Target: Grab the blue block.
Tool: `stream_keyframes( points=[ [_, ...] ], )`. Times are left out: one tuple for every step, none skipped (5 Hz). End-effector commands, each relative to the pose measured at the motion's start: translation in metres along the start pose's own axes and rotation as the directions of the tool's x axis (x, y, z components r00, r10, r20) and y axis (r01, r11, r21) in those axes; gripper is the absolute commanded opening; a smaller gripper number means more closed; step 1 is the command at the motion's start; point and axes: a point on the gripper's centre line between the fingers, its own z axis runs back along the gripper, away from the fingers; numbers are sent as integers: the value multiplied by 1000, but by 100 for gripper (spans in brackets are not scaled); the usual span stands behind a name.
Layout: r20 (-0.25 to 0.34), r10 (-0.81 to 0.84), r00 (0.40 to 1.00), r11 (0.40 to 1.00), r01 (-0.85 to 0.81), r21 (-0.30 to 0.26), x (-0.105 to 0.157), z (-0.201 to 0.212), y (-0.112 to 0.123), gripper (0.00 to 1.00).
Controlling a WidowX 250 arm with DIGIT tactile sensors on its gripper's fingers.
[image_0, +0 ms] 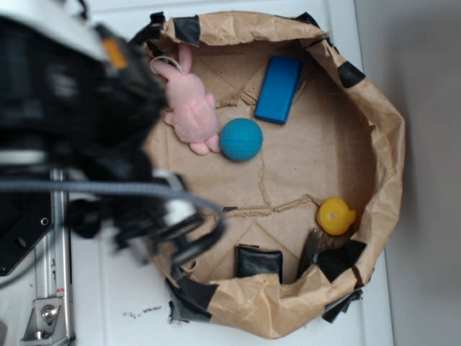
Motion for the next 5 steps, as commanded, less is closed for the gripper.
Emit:
stream_keyframes(
  points=[
    [187, 384, 904, 903, -410, 130, 19, -64, 22, 100],
    [194, 464, 864, 846, -498, 193, 36, -98, 40, 100],
    [175, 470, 865, 844, -498, 197, 57, -114, 60, 100],
    [123, 419, 900, 884, -435, 172, 73, -132, 69, 100],
    [60, 343, 937, 924, -348, 157, 82, -155, 67, 100]
  ],
)
